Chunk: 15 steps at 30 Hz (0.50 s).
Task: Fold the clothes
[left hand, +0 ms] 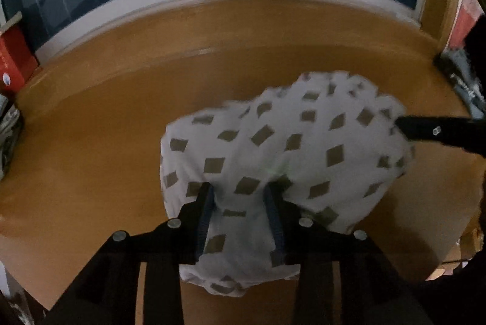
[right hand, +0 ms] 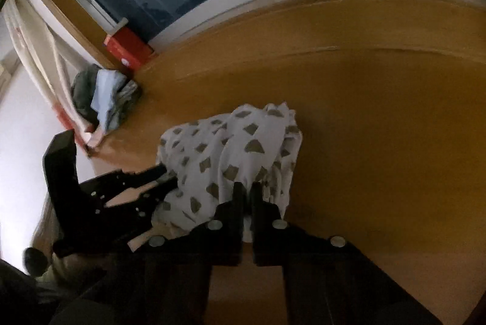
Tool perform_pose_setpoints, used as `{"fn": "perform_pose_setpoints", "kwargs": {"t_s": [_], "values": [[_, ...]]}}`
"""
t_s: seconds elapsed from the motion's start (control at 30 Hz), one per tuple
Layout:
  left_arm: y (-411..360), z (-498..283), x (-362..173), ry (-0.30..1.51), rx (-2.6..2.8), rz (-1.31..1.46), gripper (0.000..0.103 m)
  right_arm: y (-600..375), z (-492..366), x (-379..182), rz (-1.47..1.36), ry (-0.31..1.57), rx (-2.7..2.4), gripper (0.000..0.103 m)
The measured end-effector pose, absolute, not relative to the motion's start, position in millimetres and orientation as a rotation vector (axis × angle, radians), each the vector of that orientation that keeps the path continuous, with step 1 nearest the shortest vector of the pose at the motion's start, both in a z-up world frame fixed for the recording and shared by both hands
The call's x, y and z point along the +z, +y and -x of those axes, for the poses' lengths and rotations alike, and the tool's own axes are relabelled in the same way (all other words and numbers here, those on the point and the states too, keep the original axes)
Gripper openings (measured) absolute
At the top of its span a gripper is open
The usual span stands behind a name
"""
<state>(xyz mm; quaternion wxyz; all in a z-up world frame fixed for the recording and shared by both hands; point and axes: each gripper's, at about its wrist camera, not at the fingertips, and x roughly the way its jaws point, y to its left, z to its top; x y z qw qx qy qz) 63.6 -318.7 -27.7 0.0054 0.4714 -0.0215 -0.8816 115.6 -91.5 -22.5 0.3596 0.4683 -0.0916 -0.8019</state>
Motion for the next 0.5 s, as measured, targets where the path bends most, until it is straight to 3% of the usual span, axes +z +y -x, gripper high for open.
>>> {"fn": "perform_pose_setpoints", "kwargs": {"t_s": [0.13, 0.33, 0.4, 0.47, 0.5], "values": [[-334, -70, -30, 0.052, -2.733, -1.493, 0.042, -66, -117, -36, -1.269, -0.186, -2.156, 0.002], [-332, -78, -14, -0.040, -2.773, -1.521, 0.040, -69, -102, -23, -1.252, -0.268, -2.117, 0.005], [-342, -80, 1, -0.019, -2.811, -1.468, 0.040, -73, -97, -13, -1.226, -0.298, -2.104, 0.017], [-348, -77, 16, -0.007, -2.838, -1.408, 0.040, -75, -75, -9, -1.250, -0.400, -2.105, 0.044], [-352, -71, 19, -0.001, -2.844, -1.386, 0.040, -79, -64, -10, -1.270, -0.443, -2.106, 0.045]]}}
